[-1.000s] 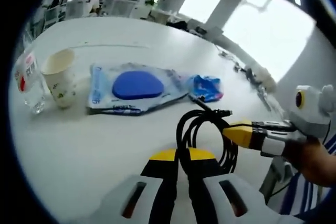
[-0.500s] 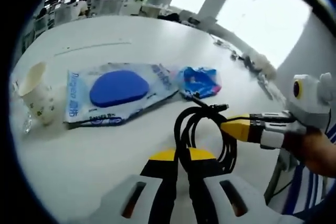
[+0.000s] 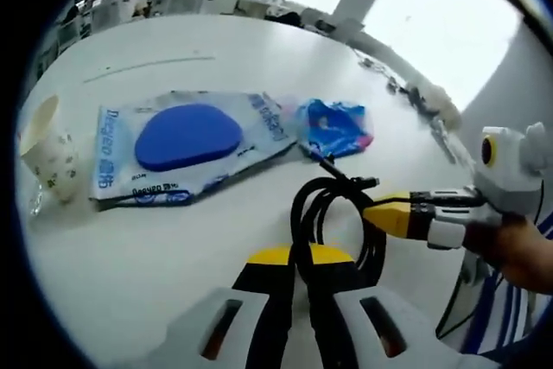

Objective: Arrange the tabletop items into an orderly group along one side of the table until the central work area is clear of visible clutter.

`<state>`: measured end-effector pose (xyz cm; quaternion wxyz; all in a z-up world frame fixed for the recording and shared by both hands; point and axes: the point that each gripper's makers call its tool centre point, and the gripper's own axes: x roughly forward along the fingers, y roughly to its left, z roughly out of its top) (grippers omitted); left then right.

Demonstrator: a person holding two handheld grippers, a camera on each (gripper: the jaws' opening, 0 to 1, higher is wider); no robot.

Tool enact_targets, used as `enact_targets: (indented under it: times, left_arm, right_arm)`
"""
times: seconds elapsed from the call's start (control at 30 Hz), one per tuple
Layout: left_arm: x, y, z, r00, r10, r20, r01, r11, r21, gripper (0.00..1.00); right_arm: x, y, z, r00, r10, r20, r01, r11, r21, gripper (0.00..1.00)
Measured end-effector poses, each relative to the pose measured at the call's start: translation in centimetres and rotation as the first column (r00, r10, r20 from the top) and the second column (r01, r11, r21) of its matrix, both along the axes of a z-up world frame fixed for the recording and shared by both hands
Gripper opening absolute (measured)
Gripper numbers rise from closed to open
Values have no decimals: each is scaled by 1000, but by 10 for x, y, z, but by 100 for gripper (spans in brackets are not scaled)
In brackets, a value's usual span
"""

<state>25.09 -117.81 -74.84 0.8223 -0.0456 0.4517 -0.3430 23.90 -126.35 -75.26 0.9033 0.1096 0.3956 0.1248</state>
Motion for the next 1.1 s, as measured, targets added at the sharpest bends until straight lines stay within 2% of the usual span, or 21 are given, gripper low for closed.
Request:
enact_targets:
  times: [0.07, 0.27, 0.47, 0.63, 0.67, 0.97, 1.1]
  left_arm:
    - [2, -1, -1, 1000, 2, -3, -2, 1000, -2, 4]
    - [6, 0, -6, 1000, 20, 2, -20, 1000, 11, 4]
    - [8, -9, -6, 1000, 4, 3, -4, 1000, 14, 4]
    - [7, -5, -16, 1000, -19, 21, 18, 998, 63, 4]
    - [7, -3, -18, 1000, 4, 15, -5, 998, 61, 4]
    - [7, -1, -17, 1000, 17, 15, -18, 999, 43, 4]
    - [8, -2, -17, 1000, 25, 11, -25, 999, 39, 3]
  right_arm:
    - [0, 0, -4, 1000, -15, -25, 15, 1000, 4, 2]
    - [5, -1, -6, 1000, -2, -11, 2, 1000, 3, 2]
    - [5, -8, -8, 999, -24, -29, 25, 1000, 13, 2]
    - [6, -7, -10, 999, 3, -32, -2, 1000, 18, 2]
    - [7, -6, -9, 1000, 7, -29, -6, 1000, 22, 2]
    - [6, -4, -10, 999, 45, -21, -45, 999, 16, 2]
    - [6, -6, -11, 999, 31, -27, -29, 999, 46, 2]
